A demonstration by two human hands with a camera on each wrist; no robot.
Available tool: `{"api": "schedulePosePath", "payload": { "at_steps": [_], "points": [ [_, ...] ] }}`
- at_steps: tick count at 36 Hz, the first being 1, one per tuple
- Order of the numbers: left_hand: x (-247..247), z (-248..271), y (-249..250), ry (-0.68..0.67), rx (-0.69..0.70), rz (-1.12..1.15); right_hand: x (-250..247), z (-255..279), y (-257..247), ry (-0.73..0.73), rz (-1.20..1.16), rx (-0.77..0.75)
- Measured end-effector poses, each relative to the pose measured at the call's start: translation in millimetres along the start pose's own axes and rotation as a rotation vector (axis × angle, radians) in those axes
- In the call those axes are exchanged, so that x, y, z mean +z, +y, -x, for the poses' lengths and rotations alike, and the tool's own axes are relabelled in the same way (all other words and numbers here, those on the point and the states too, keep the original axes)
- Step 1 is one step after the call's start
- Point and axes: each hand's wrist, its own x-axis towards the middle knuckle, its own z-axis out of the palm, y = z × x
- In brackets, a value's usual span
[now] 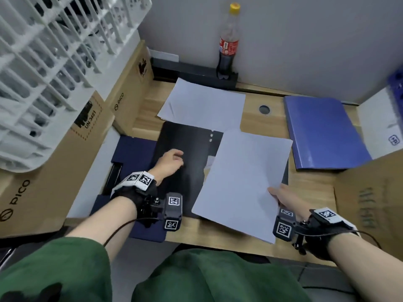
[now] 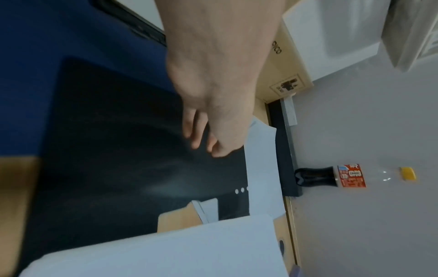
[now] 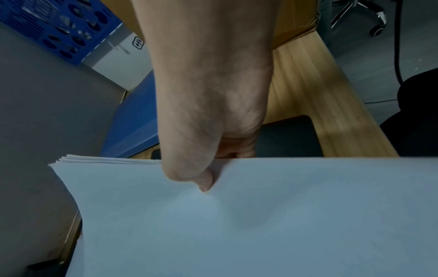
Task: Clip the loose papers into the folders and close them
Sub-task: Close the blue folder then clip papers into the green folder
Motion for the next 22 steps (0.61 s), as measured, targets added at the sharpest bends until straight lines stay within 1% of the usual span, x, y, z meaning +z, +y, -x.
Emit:
{"api": "schedulePosePath", "payload": {
  "at_steps": [2, 6, 8, 10, 13, 17, 19, 22],
  "points": [
    [14.9, -2.3, 8.3, -0.099, -0.016, 0.054, -6.1, -1.2, 3.4, -0.006, -0.004, 0.009],
    [44.6, -11.4, 13.1, -0.173, -0.040, 0.028, -23.7, -9.7, 15.6, -0.019, -0.013, 0.030],
    [54.3, -15.8, 9.1, -0.165, -0.058, -0.005, -31.0, -15.6, 21.1, -0.022, -0.014, 0.051],
    [58.2, -16.9, 1.2, -0.122, -0.091, -0.054, -37.0, -22.2, 26.0, -0.036, -0.015, 0.065],
    [57.9, -17.2, -9.2, -0.063, -0.174, -0.067, -44.8, -29.9, 28.2, -0.047, 0.024, 0.050],
    [53.8, -17.1, -6.4, -0.065, -0.256, -0.048, -49.6, -45.2, 27.9, -0.054, 0.038, 0.037],
    [56.3, -19.6, 0.2, -0.056, -0.266, -0.048, -50.3, -54.2, 30.5, -0.065, 0.007, 0.050],
    [70.0, -23.6, 19.7, -0.054, -0.239, -0.014, -51.4, -61.0, 30.3, -0.062, -0.032, 0.029]
  ]
}}
